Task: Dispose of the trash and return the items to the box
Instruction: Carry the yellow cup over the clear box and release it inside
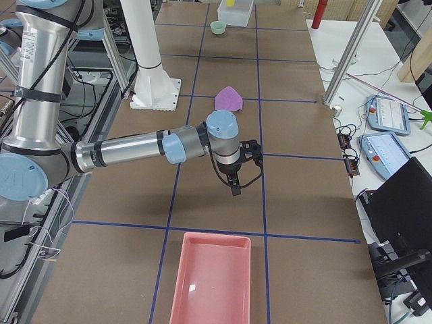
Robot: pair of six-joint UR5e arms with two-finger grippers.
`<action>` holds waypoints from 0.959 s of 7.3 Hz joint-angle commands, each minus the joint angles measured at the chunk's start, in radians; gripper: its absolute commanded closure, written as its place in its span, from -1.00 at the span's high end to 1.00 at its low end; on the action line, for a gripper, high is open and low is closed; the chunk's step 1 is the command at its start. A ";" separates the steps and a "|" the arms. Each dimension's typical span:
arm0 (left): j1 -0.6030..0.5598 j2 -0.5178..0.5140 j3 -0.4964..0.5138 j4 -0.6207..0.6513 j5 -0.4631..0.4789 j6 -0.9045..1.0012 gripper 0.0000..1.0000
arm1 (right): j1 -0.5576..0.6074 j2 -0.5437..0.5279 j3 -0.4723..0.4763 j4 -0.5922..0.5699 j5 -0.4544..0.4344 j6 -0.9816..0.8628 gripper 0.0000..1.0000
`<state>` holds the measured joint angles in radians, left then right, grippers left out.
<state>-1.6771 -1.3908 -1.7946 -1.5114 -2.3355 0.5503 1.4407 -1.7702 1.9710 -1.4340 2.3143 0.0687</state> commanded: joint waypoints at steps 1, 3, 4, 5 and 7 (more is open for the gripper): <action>-0.059 -0.063 0.210 -0.051 0.035 0.157 -1.00 | 0.001 0.000 -0.001 0.001 0.000 -0.001 1.00; -0.058 -0.047 0.341 -0.264 0.027 0.062 -1.00 | 0.000 0.000 -0.001 0.003 0.000 0.000 1.00; -0.056 -0.013 0.369 -0.364 0.025 0.001 -1.00 | 0.000 0.000 -0.001 0.001 0.000 -0.001 1.00; -0.053 -0.002 0.385 -0.421 0.019 -0.038 -1.00 | 0.000 0.000 -0.001 0.003 0.000 -0.001 1.00; -0.027 -0.001 0.386 -0.423 -0.013 -0.066 -1.00 | 0.000 0.000 -0.001 0.003 0.000 -0.001 1.00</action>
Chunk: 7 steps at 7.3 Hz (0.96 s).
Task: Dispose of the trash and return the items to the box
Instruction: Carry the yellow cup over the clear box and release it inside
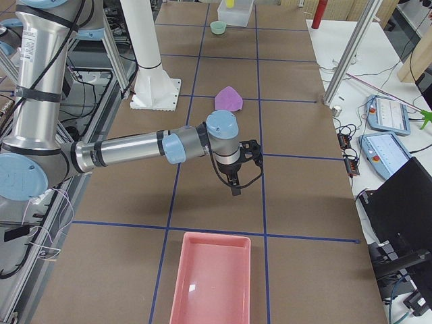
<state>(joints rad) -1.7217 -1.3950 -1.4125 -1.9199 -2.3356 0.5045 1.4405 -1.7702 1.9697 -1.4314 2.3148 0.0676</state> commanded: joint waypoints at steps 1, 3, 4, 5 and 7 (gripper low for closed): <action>0.040 0.001 0.003 -0.039 -0.013 -0.118 -1.00 | -0.002 0.000 0.000 0.000 0.000 0.000 1.00; 0.149 0.004 0.006 -0.187 -0.010 -0.395 -1.00 | -0.002 -0.002 0.000 0.006 0.000 0.000 1.00; 0.161 0.034 0.007 -0.194 -0.011 -0.394 -1.00 | -0.002 -0.002 0.000 0.006 -0.002 0.000 1.00; 0.175 0.054 0.007 -0.232 -0.013 -0.396 -1.00 | 0.000 -0.002 0.000 0.006 -0.003 0.000 1.00; 0.191 0.057 0.024 -0.245 -0.013 -0.391 -1.00 | -0.002 -0.002 0.000 0.006 -0.003 0.000 1.00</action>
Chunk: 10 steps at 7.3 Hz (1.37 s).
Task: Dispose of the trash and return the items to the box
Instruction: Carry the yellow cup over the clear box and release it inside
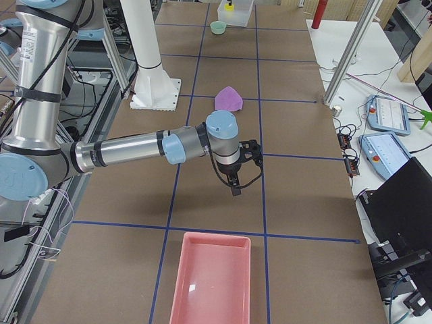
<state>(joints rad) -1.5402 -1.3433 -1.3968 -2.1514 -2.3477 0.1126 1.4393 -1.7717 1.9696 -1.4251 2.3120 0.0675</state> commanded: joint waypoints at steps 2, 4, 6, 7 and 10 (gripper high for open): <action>0.020 0.006 0.009 -0.013 -0.001 0.002 -0.94 | 0.000 0.001 0.000 0.000 -0.003 0.000 1.00; 0.025 -0.005 0.009 -0.015 0.001 0.012 0.21 | 0.000 0.001 0.000 0.000 -0.005 0.000 1.00; 0.025 -0.020 -0.014 -0.002 0.001 0.018 0.97 | 0.000 0.001 0.000 0.000 -0.005 0.000 1.00; 0.023 -0.039 -0.025 0.016 -0.016 0.018 0.97 | 0.000 0.001 0.000 0.000 -0.005 0.000 1.00; 0.002 -0.054 -0.211 0.173 -0.084 0.009 0.97 | 0.000 0.001 -0.002 -0.001 -0.003 0.002 1.00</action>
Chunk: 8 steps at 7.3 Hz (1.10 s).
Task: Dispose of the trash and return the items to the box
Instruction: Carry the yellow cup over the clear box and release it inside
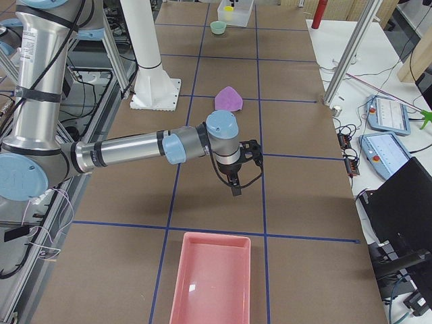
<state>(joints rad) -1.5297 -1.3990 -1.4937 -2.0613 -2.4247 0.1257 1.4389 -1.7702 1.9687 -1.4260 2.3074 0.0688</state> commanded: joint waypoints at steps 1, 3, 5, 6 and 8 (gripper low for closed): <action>-0.009 0.012 -0.197 0.119 -0.001 -0.003 0.97 | 0.000 0.000 -0.002 -0.001 0.001 0.000 1.00; 0.006 0.075 -0.261 0.004 -0.010 -0.011 0.96 | 0.000 0.000 -0.007 -0.001 0.001 0.000 1.00; 0.138 0.098 -0.257 -0.065 -0.008 -0.135 0.96 | 0.000 0.000 -0.011 -0.001 0.001 0.000 1.00; 0.248 0.100 -0.250 -0.129 0.007 -0.261 0.96 | 0.000 0.000 -0.011 -0.001 0.001 0.000 1.00; 0.396 0.103 -0.191 -0.213 0.116 -0.311 0.96 | 0.000 0.001 -0.013 -0.001 0.000 0.000 1.00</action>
<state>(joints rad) -1.2281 -1.2980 -1.7304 -2.2127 -2.3608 -0.1452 1.4389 -1.7693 1.9571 -1.4266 2.3084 0.0690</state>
